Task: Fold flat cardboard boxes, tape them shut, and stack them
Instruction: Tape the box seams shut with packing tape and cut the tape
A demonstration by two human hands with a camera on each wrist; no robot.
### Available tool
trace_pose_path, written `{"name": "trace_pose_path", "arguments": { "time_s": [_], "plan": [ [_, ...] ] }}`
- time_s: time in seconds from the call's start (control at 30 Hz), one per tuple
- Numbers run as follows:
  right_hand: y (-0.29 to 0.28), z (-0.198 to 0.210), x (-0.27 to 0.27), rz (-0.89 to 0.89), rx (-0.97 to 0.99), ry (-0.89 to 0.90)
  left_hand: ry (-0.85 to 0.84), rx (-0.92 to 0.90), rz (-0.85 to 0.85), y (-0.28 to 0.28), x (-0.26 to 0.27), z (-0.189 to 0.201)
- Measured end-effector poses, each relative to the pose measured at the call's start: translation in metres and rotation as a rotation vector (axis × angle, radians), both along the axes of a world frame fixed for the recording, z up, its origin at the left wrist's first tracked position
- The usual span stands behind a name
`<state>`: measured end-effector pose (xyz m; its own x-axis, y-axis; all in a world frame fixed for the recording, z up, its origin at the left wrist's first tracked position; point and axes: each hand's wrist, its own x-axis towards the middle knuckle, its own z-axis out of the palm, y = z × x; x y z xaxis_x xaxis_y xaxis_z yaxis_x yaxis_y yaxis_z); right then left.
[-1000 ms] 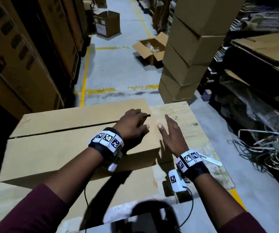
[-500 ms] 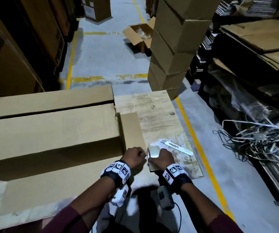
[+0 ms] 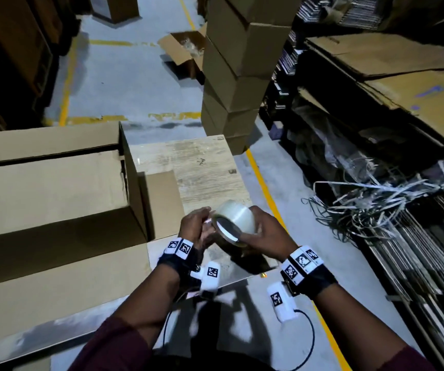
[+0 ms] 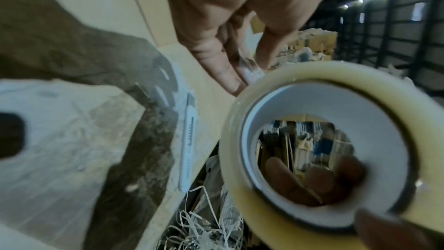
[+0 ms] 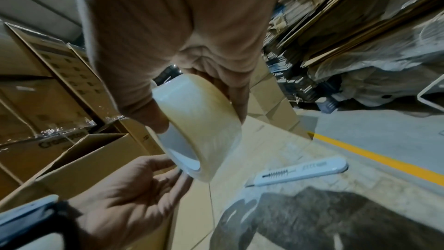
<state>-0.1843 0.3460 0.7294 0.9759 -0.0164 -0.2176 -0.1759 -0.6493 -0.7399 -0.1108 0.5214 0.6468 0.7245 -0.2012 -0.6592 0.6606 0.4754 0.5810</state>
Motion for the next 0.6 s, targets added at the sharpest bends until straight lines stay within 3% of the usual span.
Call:
{"name": "trace_pose_path", "arguments": {
  "time_s": [0.3,0.47,0.6],
  "plan": [
    [-0.026,0.034,-0.002,0.068,0.152,-0.127,-0.414,0.460,-0.101,0.021,0.011,0.077],
    [-0.002,0.057,0.015,0.134,0.247,-0.214,-0.468,0.558,-0.064,0.055,0.020,0.114],
    [0.033,0.072,0.030,0.207,0.255,-0.259,-0.462,0.556,0.114,0.102,0.033,0.152]
  ]
}}
